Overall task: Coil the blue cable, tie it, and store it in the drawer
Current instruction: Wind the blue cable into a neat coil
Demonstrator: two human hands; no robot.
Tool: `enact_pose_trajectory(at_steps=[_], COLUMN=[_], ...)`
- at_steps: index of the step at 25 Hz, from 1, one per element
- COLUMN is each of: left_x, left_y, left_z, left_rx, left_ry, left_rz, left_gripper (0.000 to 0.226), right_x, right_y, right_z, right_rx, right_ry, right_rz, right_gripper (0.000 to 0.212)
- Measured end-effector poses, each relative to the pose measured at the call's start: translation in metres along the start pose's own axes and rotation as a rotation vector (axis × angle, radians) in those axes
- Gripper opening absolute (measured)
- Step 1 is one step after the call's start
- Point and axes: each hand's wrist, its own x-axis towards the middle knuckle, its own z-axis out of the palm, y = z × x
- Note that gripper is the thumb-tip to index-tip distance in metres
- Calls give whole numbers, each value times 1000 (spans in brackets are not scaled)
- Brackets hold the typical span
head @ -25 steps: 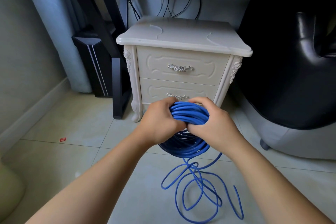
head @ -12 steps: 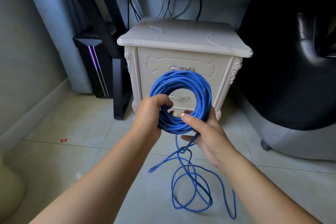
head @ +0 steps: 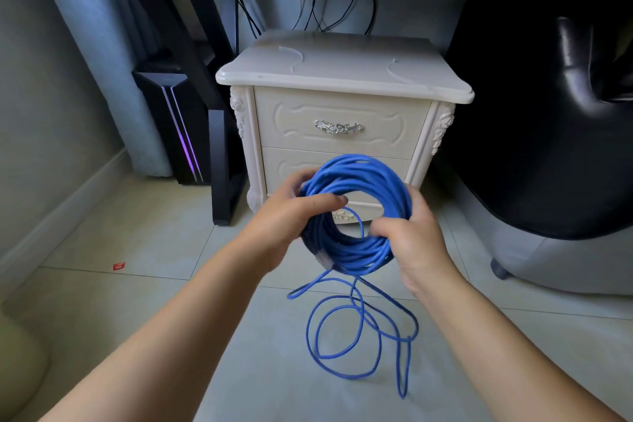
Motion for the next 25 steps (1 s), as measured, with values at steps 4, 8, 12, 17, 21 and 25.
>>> enact_pose_trajectory(at_steps=[4,8,12,17,21,25], left_x=[-1,-5,-6,-8,-6,-2], left_y=[1,-5,-6,-2,2,0], left_z=[-2,6,9,15,14,10], left_rx=[442,738,762,460,170,-104], left_ry=[19,9,57,113,144,188], left_rz=[259,442,380,235,133,26], left_gripper=[74,82,52,30,32,23], right_x=[1,0,-2,-1,2,0], right_y=[0,-4,-6,-15,-18,-16], right_z=[-2,-2,-5,-10,-18,-17], right_rx=[-334,-640,-686,-424,-187,50], right_ry=[-93,-158,-187,-232,-294,-322], right_rz=[-143,-363,-452,-330,-201,-73], right_gripper=[59,62,67,75,69,75])
